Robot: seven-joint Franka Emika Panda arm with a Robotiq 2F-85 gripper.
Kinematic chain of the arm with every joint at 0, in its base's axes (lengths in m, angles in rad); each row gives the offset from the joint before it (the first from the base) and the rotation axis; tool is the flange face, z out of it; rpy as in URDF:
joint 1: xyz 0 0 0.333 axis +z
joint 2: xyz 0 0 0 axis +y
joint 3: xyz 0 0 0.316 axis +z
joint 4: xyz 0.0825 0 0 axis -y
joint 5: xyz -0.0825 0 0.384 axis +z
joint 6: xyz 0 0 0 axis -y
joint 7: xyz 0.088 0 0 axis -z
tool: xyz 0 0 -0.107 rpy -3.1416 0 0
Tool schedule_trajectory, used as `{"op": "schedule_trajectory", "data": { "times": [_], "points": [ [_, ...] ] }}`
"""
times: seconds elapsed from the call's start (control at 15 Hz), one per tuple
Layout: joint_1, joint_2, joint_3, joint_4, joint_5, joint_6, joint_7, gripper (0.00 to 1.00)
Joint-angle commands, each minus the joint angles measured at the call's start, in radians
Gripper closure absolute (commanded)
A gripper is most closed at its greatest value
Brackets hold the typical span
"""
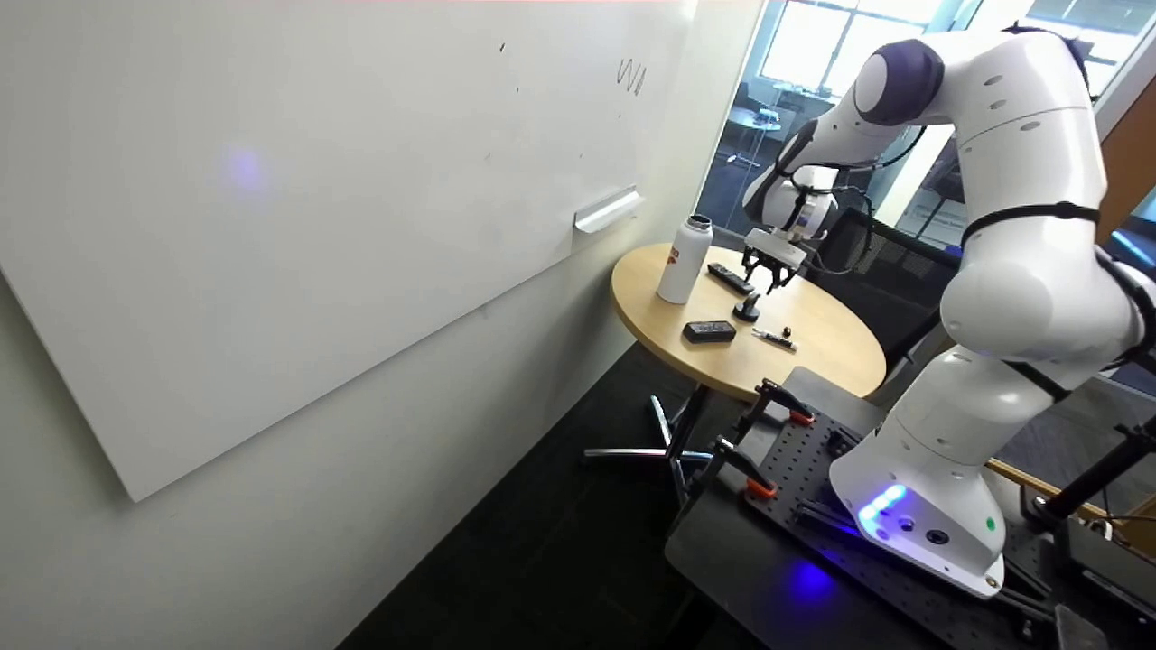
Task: Remove lid from the white flask and place it on the table
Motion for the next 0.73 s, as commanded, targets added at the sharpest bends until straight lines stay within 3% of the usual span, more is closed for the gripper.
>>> {"op": "schedule_trajectory", "data": {
  "times": [0.0,0.33,0.67],
  "points": [
    [-0.020,-0.181,0.006,-0.122,-0.034,-0.026,-0.096,0.01],
    [-0.032,-0.402,-0.027,-0.214,-0.196,-0.252,-0.299,0.00],
    [0.001,-0.544,-0.064,-0.275,-0.339,-0.365,-0.321,0.00]
  ]
}}
